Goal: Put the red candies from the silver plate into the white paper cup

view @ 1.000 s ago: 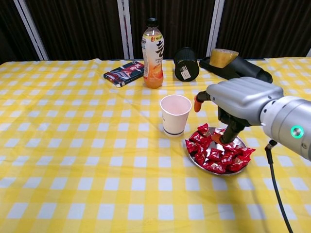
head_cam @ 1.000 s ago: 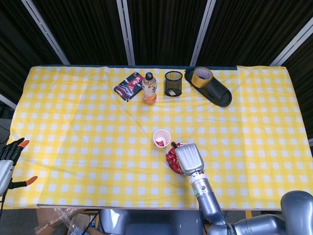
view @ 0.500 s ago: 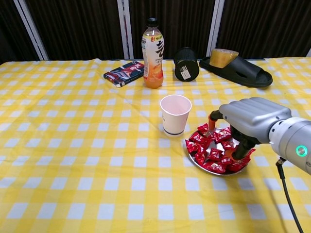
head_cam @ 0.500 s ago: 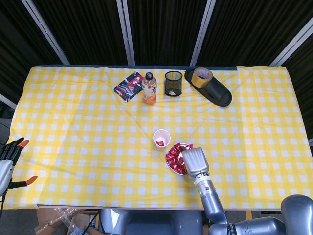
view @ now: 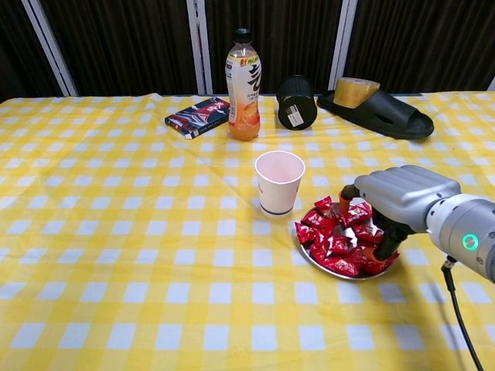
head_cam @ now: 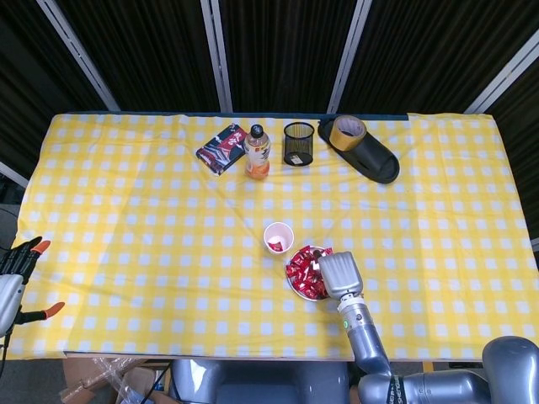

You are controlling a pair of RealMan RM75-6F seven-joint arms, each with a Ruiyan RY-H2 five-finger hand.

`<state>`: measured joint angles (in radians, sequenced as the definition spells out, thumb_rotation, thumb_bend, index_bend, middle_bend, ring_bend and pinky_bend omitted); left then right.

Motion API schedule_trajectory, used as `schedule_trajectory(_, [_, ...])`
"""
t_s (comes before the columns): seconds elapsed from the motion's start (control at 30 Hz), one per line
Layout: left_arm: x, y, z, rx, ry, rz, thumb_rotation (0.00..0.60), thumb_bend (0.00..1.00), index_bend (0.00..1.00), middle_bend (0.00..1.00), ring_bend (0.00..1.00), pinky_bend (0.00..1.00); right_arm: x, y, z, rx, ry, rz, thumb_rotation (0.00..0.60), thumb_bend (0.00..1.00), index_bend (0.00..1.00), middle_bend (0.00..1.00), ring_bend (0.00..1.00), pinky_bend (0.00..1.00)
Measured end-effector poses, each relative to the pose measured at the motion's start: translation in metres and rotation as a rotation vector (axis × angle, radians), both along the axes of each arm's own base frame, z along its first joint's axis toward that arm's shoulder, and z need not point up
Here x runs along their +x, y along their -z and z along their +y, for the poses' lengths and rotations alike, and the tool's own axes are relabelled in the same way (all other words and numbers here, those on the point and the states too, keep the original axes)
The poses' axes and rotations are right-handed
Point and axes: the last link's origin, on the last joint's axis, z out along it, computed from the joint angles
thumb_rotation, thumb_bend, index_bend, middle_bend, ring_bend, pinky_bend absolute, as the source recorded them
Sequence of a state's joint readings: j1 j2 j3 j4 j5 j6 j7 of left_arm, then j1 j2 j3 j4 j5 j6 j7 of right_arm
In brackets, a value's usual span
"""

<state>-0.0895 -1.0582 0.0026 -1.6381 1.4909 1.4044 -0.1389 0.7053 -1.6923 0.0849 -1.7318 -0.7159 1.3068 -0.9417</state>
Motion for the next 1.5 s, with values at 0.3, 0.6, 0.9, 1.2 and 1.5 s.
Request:
schedule_trajectory(0.3, [0.0, 0.0, 0.0, 0.002, -0.003, 0.002, 0.6, 0.02, 0.0, 0.0, 0.0, 0.0, -0.002, 0.006, -0.004, 0.008, 0.002, 0.01, 0.6, 0.3, 0.45, 0.97, 1.0, 0.95])
schedule_trajectory(0.6, [0.0, 0.0, 0.0, 0.0, -0.002, -0.001, 0.6, 0.02, 0.0, 0.0, 0.0, 0.0, -0.003, 0.009, -0.005, 0.021, 0.009, 0.007, 0.6, 0.3, 0.49, 0.97, 1.0, 0.95])
schedule_trajectory(0.9, [0.0, 0.0, 0.0, -0.001, -0.001, -0.003, 0.6, 0.02, 0.0, 0.0, 0.0, 0.0, 0.001, 0.006, -0.004, 0.017, 0.002, -0.019, 0.6, 0.3, 0.41, 0.97, 1.0, 0.95])
schedule_trajectory(1.2, [0.001, 0.0, -0.001, 0.001, 0.0, -0.005, 0.6, 0.02, 0.0, 0.0, 0.0, 0.0, 0.012, 0.002, -0.005, -0.016, -0.036, -0.038, 0.6, 0.3, 0.38, 0.97, 1.0, 0.95])
schedule_trajectory(1.5, [0.0, 0.0, -0.001, -0.002, 0.0, -0.006, 0.6, 0.02, 0.0, 0.0, 0.0, 0.0, 0.003, 0.002, -0.011, -0.031, -0.005, 0.002, 0.6, 0.3, 0.38, 0.97, 1.0, 0.95])
